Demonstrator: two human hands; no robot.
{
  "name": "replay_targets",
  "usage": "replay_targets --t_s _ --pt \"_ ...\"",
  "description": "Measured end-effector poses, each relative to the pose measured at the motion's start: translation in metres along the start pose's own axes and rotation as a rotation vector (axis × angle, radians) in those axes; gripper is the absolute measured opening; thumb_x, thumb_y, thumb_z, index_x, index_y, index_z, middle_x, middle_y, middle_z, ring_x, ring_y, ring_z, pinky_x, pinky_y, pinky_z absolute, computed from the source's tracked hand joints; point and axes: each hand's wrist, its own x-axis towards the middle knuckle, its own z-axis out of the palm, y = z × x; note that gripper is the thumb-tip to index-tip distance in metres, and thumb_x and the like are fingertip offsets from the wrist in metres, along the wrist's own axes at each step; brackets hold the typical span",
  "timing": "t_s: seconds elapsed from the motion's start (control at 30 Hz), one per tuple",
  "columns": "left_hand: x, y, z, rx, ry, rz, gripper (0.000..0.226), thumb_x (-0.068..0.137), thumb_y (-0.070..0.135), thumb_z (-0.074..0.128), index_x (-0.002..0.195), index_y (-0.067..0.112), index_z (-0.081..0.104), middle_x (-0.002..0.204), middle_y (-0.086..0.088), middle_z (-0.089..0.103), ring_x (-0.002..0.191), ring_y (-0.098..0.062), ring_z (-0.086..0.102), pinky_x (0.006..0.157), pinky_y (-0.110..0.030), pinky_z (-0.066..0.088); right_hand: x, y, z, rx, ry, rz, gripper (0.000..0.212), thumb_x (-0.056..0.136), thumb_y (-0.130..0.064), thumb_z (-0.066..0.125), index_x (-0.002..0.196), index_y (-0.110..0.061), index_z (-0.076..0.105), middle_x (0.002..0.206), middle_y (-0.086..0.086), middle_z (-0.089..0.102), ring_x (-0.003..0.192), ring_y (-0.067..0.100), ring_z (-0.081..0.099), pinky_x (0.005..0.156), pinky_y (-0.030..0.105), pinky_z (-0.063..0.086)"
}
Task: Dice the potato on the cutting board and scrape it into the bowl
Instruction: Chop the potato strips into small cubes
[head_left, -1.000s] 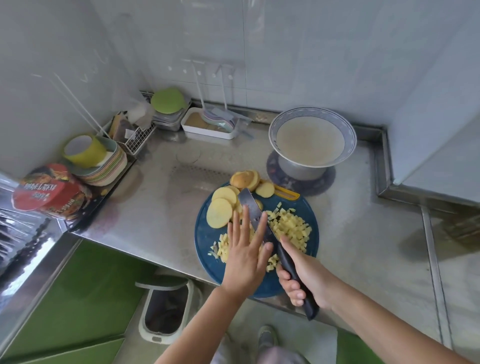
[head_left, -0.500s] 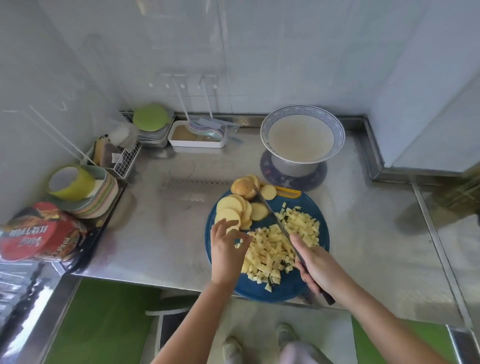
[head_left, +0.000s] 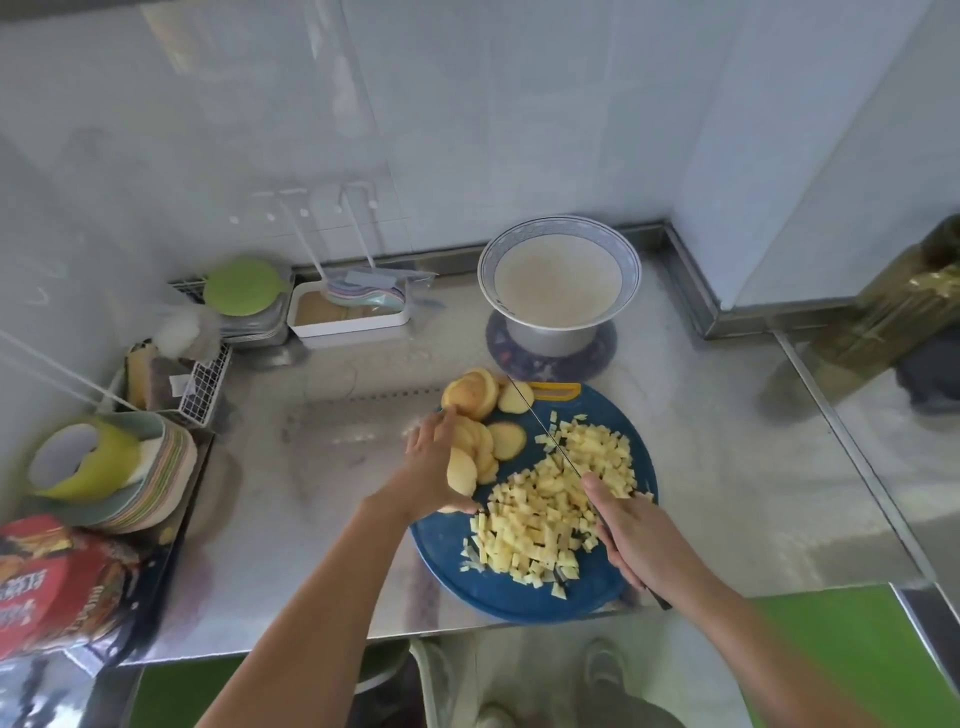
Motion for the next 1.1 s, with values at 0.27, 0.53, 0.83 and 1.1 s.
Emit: replay_targets --t_s 0.27,0.53,0.83,1.1 --pt "-0.001 0.004 -0.003 0.067 0.087 0.120 0.089 0.073 0.030 0.081 0.145 0.023 0.028 0.142 -0.001 0.032 0.130 -0.021 0.032 0.104 -0.031 0.032 0.006 -0.005 -0.001 -0.006 0.013 -0.026 0.066 0.096 -0.063 0.029 0.053 -0.013 0.039 0.036 -0.006 0.034 0.030 0.008 0.034 0.054 0.029 0.039" --pt "0.001 0.025 0.008 -0.145 0.190 0.051 0.068 0.080 0.034 0.074 0.139 0.032 0.040 0.137 -0.001 0.036 0.127 -0.023 0.035 0.095 -0.026 0.033 0.012 -0.006 -0.003 -0.021 0.042 -0.050 0.067 0.099 -0.061 0.029 0.053 -0.013 0.039 0.040 -0.005 0.036 0.030 0.007 0.035 0.056 0.031 0.041" --pt "0.008 0.045 0.021 -0.061 0.272 -0.117 0.065 0.074 0.036 0.075 0.129 0.028 0.041 0.126 -0.005 0.042 0.113 -0.026 0.043 0.077 -0.035 0.052 0.011 -0.007 0.001 0.003 0.042 -0.071 0.069 0.099 -0.059 0.029 0.049 -0.014 0.040 0.036 -0.005 0.037 0.029 0.006 0.038 0.052 0.023 0.044" --pt "0.001 0.035 0.015 -0.487 0.507 -0.086 0.044 0.079 0.027 0.075 0.116 0.021 0.052 0.113 -0.002 0.042 0.093 -0.019 0.053 0.077 -0.019 0.042 0.011 -0.005 -0.003 0.022 0.055 -0.064 0.070 0.097 -0.062 0.026 0.061 -0.005 0.047 0.041 -0.001 0.040 0.030 0.006 0.037 0.045 0.014 0.038"
